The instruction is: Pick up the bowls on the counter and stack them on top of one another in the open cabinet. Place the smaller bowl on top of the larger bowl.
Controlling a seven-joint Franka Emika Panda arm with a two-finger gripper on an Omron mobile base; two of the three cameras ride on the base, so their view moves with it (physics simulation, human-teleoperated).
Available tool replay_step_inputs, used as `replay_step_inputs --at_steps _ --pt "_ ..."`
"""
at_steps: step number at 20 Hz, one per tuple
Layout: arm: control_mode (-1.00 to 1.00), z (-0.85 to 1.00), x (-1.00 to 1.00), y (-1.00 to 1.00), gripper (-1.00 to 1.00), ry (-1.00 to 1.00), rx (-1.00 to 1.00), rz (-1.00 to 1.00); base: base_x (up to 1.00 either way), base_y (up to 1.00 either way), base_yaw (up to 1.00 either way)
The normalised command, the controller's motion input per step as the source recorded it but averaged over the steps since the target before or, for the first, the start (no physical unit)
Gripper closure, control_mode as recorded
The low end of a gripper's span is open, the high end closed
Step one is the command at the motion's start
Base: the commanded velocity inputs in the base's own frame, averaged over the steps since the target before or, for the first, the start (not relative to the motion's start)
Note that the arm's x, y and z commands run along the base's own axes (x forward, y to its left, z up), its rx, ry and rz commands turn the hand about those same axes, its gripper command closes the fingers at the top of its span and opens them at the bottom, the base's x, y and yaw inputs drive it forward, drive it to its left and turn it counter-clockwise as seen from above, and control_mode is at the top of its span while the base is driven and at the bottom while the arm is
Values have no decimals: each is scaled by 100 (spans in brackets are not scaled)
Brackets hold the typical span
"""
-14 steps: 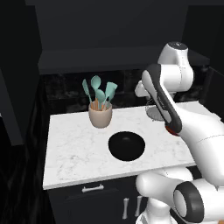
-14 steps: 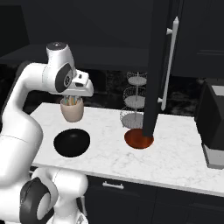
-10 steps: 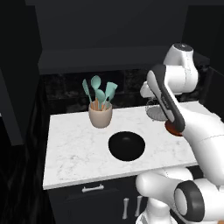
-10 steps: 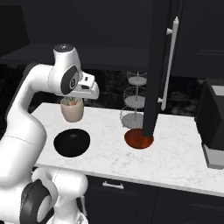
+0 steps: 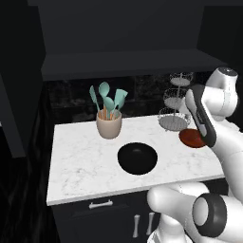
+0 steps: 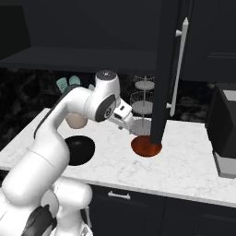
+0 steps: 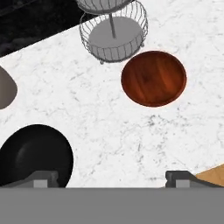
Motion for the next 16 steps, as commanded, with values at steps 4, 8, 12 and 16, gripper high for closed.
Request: replay_step_inputs --at_steps 4,8,12,16 --pt "-100 -74 0 -100 -100 2 21 -45 0 0 0" --pt "-100 -73 0 -100 -100 4 28 -45 0 0 0" --pt "-100 -59 14 -96 -100 6 21 -13 0 0 0" --pt "-100 -28 36 -31 -100 -1 7 0 0 0 0"
